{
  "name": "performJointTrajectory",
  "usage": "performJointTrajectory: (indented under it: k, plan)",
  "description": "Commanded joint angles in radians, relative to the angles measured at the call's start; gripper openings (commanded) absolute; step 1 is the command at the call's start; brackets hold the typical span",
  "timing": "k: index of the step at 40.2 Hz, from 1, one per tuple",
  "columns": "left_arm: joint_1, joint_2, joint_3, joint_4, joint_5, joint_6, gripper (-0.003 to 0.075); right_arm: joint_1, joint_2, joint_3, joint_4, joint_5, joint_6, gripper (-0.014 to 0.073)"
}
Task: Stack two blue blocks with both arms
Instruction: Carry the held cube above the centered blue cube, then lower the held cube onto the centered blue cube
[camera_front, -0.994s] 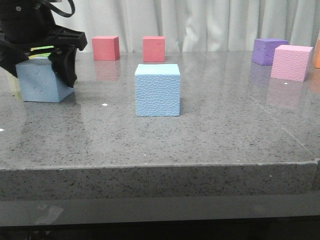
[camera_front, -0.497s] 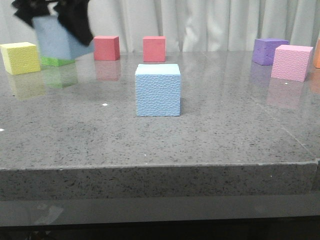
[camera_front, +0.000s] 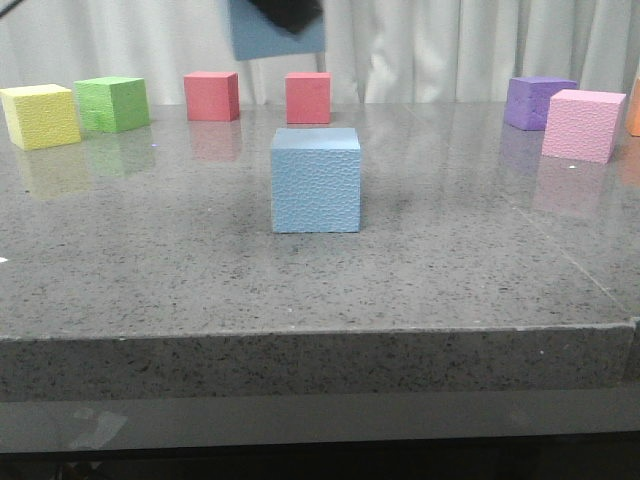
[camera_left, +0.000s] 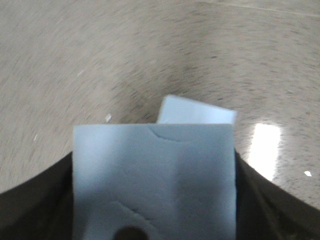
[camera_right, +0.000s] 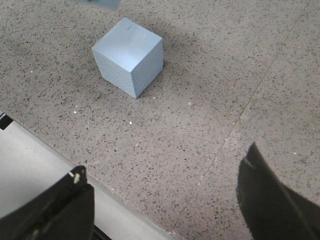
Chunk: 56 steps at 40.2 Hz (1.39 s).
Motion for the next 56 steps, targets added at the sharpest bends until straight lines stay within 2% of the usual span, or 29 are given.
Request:
performJointTrajectory:
  k: [1, 10, 30, 47, 51, 56]
  plan:
    - [-0.050, -0.035, -0.033, -0.032, -0.028, 0.064, 0.0388, -0.003, -0.005, -0.027, 0.005, -0.065, -0.001, 0.0593]
    - [-0.067, -0.026, -0.033, -0.032, -0.030, 0.097, 0.0388, -0.003, -0.005, -0.027, 0.005, -0.064, -0.001, 0.0593]
    - [-0.017, -0.020, -0.033, -0.053, -0.035, 0.124, 0.0388, -0.003, -0.005, -0.027, 0.005, -0.064, -0.001, 0.0593]
    - [-0.005, 0.085, -0.033, -0.068, -0.019, 0.124, 0.0393, -0.003, -0.005, -0.027, 0.005, -0.063, -0.001, 0.0593]
    - [-0.004, 0.089, -0.033, -0.068, -0.015, 0.124, 0.0447, -0.003, -0.005, -0.027, 0.005, -0.063, -0.001, 0.0593]
    - [-0.004, 0.089, -0.033, -0.066, -0.017, 0.124, 0.0578, -0.003, -0.005, -0.027, 0.005, -0.063, -0.001, 0.0593]
